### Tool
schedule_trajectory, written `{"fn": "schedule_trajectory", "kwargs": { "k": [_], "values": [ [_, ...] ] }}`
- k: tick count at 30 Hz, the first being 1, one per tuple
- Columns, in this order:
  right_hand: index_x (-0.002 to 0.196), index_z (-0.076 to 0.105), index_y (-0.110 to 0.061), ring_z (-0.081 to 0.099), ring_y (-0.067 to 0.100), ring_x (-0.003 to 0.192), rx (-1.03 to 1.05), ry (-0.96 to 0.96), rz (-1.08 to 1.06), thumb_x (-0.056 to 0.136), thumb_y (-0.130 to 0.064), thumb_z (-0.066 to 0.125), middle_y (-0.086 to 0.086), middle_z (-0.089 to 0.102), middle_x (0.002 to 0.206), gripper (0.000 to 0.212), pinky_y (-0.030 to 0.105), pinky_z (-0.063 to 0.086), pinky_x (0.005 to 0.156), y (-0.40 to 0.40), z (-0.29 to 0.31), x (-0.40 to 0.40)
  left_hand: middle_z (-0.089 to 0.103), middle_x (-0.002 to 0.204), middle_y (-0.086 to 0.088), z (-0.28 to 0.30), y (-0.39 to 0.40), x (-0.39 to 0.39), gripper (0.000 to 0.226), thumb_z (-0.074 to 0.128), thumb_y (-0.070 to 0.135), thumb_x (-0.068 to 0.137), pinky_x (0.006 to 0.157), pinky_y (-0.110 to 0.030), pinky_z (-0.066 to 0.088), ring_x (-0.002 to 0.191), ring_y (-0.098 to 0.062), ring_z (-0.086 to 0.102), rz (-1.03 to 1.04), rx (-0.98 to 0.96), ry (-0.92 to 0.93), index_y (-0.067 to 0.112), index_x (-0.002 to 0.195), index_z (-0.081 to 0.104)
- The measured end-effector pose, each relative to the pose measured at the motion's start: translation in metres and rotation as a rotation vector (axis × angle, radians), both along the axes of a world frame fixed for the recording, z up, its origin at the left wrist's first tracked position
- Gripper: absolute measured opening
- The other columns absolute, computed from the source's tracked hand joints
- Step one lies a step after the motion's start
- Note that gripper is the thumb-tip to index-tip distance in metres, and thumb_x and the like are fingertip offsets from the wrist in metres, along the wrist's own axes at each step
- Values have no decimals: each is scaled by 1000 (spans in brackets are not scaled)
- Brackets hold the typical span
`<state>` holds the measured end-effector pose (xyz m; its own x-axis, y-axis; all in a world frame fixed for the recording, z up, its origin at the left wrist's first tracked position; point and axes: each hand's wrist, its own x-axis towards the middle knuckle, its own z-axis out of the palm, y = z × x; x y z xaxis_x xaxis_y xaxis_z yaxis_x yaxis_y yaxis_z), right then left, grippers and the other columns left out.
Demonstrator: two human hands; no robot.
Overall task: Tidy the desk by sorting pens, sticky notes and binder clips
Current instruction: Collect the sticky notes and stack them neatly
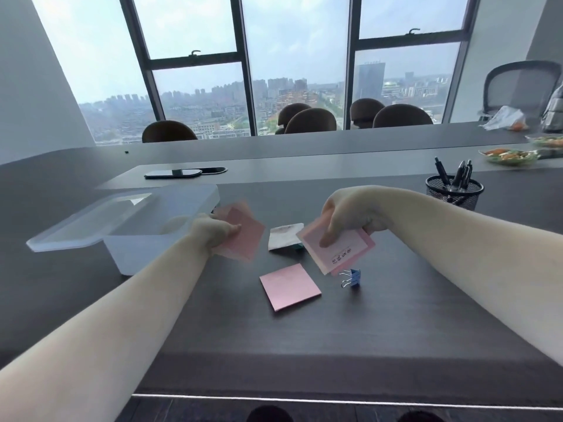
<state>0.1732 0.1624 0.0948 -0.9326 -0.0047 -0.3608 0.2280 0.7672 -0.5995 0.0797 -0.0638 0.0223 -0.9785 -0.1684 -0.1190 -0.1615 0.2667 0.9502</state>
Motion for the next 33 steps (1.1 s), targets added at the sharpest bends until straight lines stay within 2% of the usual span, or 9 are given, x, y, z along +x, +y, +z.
{"fn": "schedule_trajectory", "kwargs": {
  "k": [3,7,13,16,23,27,30,32,33],
  "values": [
    [89,58,-7,66,20,67,-24,-56,69,78,0,72,9,67,82,19,38,57,74,-16,-7,4,69,99,-21,8,7,6,19,65,2,85,66,-42,60,61,-20,70,-132,238,19,-4,103,64],
    [93,56,-8,66,18,63,-89,-156,137,78,2,72,7,66,79,23,34,58,68,-33,-22,9,67,110,-20,10,28,8,32,56,4,92,64,-36,59,80,-25,67,-258,330,-51,-6,122,57],
    [117,58,-5,65,26,92,78,-35,171,75,-8,77,7,62,97,46,40,54,88,-44,-38,4,64,78,-5,6,69,11,30,65,16,88,48,-23,53,55,-16,65,-329,-18,-203,5,116,60],
    [121,58,-7,61,23,93,237,21,233,72,-18,80,5,60,104,55,32,51,80,-47,-45,2,65,94,-7,4,85,11,42,70,14,84,63,-26,49,84,-24,66,-381,-173,-190,12,122,53],
    [119,59,-4,59,25,96,353,55,283,68,-23,83,8,62,118,59,30,48,77,-50,-52,-7,62,113,-14,1,97,6,48,56,6,76,73,-31,50,103,-28,65,-380,-570,-192,7,123,50],
    [122,56,-6,54,21,92,438,46,335,71,-27,81,2,56,106,61,26,42,74,-56,-51,-10,51,68,-8,10,101,7,5,57,3,84,65,-29,45,75,-20,55,-389,-638,-291,1,81,53],
    [130,51,-8,59,24,112,417,26,300,70,-26,82,4,60,124,69,30,48,89,-55,-50,-11,59,86,-13,11,104,4,22,53,5,93,75,-27,42,96,-20,48,-548,-777,-411,4,70,52],
    [130,51,-9,59,26,115,407,10,275,70,-26,82,5,60,128,70,33,50,94,-54,-50,-10,62,123,-23,15,104,8,19,51,12,94,57,-22,36,99,-21,54,-580,-928,-400,-3,96,62],
    [130,51,-9,59,26,115,397,6,266,70,-25,82,6,59,128,70,34,51,94,-53,-50,-9,57,132,-24,17,103,13,30,49,17,95,52,-21,31,134,-34,39,-574,-1008,-376,-5,112,61]
  ]
}}
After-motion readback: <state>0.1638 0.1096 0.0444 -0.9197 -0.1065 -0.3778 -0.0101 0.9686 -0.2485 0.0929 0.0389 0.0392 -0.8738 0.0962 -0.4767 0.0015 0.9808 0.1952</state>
